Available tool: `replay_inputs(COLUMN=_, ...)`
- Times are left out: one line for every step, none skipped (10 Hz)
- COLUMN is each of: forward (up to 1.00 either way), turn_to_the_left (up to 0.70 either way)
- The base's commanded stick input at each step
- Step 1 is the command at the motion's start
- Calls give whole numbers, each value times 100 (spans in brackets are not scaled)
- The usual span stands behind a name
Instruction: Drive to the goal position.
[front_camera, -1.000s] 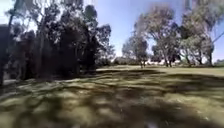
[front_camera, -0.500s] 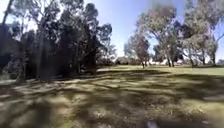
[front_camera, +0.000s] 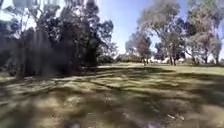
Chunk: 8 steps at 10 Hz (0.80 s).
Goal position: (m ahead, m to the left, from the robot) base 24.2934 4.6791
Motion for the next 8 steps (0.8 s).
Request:
replay_inputs(forward=100, turn_to_the_left=0)
replay_inputs(forward=100, turn_to_the_left=0)
replay_inputs(forward=100, turn_to_the_left=0)
replay_inputs(forward=100, turn_to_the_left=0)
replay_inputs(forward=100, turn_to_the_left=0)
replay_inputs(forward=100, turn_to_the_left=-5)
replay_inputs(forward=100, turn_to_the_left=-20)
replay_inputs(forward=100, turn_to_the_left=-18)
